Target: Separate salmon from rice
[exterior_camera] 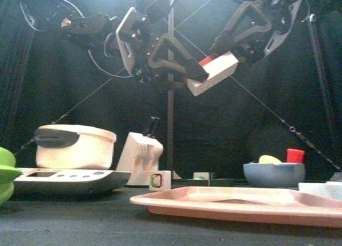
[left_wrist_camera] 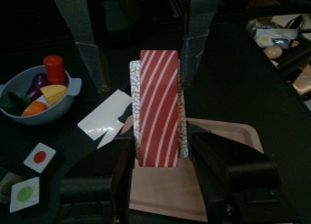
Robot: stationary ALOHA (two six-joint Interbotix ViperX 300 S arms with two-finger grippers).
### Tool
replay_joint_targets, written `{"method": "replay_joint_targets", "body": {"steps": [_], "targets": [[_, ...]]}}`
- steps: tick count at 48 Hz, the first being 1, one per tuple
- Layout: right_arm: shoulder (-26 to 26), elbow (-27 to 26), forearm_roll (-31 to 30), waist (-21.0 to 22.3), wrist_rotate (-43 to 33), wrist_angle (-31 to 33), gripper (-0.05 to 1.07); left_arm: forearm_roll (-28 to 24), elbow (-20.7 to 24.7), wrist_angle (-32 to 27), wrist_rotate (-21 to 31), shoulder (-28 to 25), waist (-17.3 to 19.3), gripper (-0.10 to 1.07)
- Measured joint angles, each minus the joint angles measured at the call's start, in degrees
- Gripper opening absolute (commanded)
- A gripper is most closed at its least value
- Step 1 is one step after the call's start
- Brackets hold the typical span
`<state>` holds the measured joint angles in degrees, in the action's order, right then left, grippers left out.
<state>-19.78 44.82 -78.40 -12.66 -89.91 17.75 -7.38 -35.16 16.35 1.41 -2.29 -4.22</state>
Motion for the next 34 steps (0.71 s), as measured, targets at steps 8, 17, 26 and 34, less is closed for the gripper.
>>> {"method": "replay_joint_targets", "body": {"steps": [8, 17, 26, 34], "targets": [[0.0, 0.0, 0.9, 0.5, 0.1, 0.0, 0.87, 0.0, 0.0, -0.1, 0.0, 0.1, 0.0, 0.55], [0.0, 0.0, 1.2, 0.6, 0.1, -0.2, 0.72, 0.0, 0.0, 0.0, 0.0, 0.0, 0.4, 0.55], [0.0, 0.1, 1.8, 0.6, 0.2, -0.3, 0.59, 0.0, 0.0, -0.1, 0.0, 0.0, 0.4, 0.55], [0.0, 0.1, 2.1, 0.7, 0.4, -0.3, 0.54, 0.0, 0.0, 0.0, 0.0, 0.0, 0.4, 0.55]]}}
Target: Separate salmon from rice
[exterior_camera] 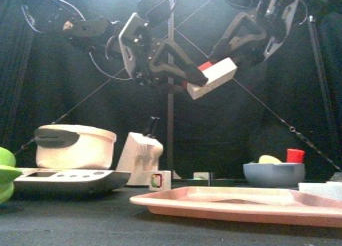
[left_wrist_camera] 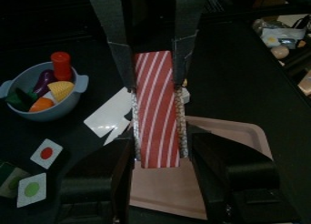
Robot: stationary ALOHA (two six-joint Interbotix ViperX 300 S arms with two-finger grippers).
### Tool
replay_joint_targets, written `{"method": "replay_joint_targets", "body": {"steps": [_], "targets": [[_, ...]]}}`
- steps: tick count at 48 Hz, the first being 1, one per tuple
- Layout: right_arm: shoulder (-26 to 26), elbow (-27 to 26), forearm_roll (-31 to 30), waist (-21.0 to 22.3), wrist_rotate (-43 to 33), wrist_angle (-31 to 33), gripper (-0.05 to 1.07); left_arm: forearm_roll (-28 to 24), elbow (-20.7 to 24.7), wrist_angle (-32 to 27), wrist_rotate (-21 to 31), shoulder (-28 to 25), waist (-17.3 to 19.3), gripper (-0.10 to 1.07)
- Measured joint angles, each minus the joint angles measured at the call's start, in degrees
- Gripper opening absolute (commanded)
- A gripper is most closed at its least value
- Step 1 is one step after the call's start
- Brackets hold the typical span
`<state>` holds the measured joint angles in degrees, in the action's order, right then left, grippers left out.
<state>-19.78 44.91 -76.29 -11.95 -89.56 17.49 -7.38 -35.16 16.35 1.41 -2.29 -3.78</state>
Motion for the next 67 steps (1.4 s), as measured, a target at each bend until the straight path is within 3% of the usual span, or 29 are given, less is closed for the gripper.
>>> {"method": "replay_joint_targets", "body": {"steps": [34, 50, 67], "targets": [[-4.4, 2.8, 2.6, 0.3, 0.1, 0.1, 0.53, 0.0, -2.8, 4.0, 0.0, 1.2, 1.8, 0.55], [-4.6, 2.9, 2.7, 0.3, 0.1, 0.1, 0.52, 0.1, -3.3, 4.0, 0.0, 1.4, 1.8, 0.43], [-4.6, 3.0, 2.7, 0.4, 0.1, 0.2, 0.52, 0.8, -3.9, 4.1, 0.0, 1.5, 2.8, 0.43]]}}
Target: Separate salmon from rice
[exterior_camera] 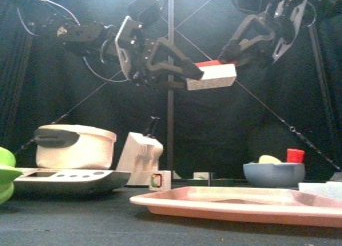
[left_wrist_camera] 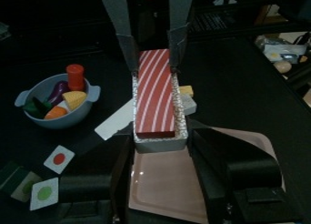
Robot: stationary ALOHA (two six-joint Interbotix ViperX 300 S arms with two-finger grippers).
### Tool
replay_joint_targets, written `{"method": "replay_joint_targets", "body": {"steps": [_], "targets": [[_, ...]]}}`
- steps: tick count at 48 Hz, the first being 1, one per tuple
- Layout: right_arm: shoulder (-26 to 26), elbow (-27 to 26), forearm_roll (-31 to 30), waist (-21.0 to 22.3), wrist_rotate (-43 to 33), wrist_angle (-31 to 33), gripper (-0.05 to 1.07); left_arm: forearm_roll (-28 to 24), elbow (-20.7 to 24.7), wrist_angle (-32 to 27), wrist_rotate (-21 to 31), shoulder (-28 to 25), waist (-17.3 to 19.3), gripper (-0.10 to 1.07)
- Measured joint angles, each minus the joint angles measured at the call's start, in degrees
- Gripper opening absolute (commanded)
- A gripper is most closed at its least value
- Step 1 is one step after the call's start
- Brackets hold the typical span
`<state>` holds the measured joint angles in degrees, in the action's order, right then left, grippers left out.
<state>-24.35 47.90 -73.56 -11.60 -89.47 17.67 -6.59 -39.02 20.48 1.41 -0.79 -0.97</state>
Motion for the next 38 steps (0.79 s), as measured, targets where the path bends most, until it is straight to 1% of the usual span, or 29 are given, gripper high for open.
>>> {"method": "replay_joint_targets", "body": {"steps": [11, 21, 23, 26, 38], "targets": [[0.0, 0.3, 0.0, 0.1, -0.1, 0.0, 0.52, 0.3, -0.4, 0.1, 0.0, 0.1, 0.2, 0.43], [-1.3, 1.0, 0.8, 0.2, -0.1, 0.0, 0.52, 0.3, -0.4, 0.1, 0.0, 0.3, 0.4, 0.43], [-1.8, 1.2, 1.1, 0.1, -0.2, 0.3, 0.52, 0.2, -1.0, -0.1, -0.2, 0.4, 0.4, 0.43], [-2.9, 1.6, 1.4, 0.1, -0.3, 0.4, 0.52, 0.2, -3.3, -0.8, -0.1, 0.3, 0.4, 0.43], [-4.4, 2.3, 1.9, -0.1, -0.2, 0.4, 0.52, 0.8, -3.8, -0.7, 0.1, 0.4, 0.5, 0.43]]}}
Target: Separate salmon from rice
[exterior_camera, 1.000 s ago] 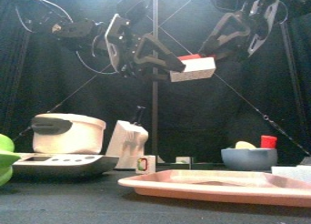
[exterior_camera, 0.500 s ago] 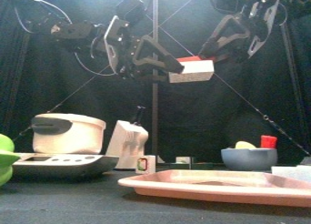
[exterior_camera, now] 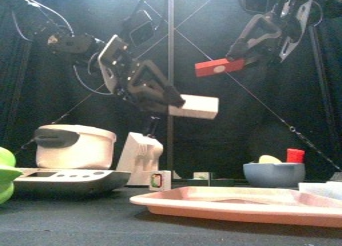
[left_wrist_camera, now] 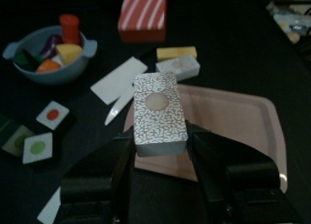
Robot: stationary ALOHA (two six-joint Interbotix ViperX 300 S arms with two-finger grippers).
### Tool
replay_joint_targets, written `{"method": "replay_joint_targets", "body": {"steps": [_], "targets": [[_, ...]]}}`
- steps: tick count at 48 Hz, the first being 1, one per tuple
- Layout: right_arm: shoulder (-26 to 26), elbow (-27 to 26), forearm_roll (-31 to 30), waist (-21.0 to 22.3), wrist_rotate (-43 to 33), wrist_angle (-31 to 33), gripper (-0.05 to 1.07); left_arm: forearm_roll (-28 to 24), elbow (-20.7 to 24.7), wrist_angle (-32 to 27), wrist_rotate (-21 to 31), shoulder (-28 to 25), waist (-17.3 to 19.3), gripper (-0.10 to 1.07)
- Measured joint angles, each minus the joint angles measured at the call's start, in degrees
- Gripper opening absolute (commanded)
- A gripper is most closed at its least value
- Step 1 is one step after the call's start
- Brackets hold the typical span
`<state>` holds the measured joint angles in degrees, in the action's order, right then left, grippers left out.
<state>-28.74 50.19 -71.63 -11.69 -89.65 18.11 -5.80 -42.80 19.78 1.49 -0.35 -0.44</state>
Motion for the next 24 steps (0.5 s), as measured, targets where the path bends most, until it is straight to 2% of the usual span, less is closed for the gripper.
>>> {"method": "replay_joint_targets", "body": {"steps": [24], "targets": [[-0.1, 0.6, 0.1, -0.1, 0.0, 0.0, 0.52, 0.1, -0.3, 0.0, 0.0, 0.2, 0.1, 0.43]]}}
